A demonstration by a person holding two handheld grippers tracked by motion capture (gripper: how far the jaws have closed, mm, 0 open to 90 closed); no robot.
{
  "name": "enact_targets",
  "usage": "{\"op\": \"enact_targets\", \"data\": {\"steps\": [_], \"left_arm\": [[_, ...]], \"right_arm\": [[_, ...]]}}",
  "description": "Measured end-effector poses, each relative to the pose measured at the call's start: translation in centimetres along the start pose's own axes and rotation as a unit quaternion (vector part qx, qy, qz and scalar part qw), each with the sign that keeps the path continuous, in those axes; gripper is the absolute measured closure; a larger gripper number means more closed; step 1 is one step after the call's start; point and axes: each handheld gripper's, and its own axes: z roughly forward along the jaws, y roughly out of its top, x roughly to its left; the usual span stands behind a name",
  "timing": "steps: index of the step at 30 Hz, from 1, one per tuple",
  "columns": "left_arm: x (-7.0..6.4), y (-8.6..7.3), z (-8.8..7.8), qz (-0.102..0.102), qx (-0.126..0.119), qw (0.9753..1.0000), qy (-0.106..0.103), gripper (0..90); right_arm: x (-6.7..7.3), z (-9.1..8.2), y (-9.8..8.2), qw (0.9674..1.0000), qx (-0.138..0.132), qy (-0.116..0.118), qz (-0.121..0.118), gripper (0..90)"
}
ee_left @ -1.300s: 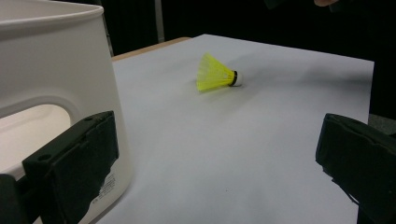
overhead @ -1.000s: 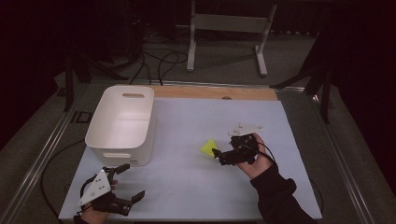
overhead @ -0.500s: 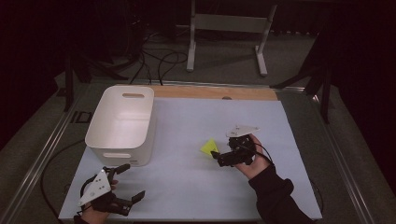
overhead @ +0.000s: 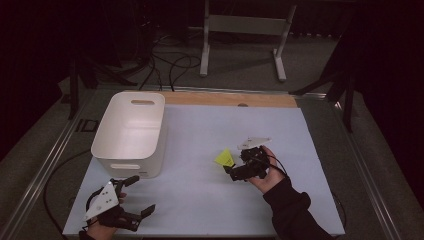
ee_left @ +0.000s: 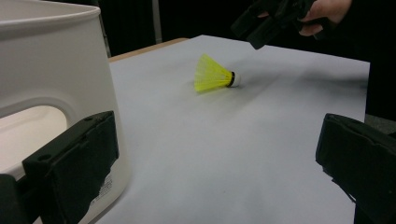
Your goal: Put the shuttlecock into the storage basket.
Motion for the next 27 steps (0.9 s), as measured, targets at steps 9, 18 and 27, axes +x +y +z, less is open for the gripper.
{"op": "enact_targets", "data": {"steps": [9,18,27], "left_arm": [[0.0,0.0,0.0,0.0,-0.001,1.0,-0.001,0.0],[0.0,0.0,0.0,0.001,0.001,1.0,-0.001,0.0],[0.0,0.0,0.0,0.001,-0.001,1.0,-0.002,0.0]], "right_arm": [[-0.3,0.9,-0.5,0.9999,0.014,0.002,0.003,12.2],[-0.6,1.8,-1.2,0.9994,0.032,0.008,0.006,18.6],[-0.8,2.7,-1.4,0.9983,0.059,0.005,-0.003,27.6]]}}
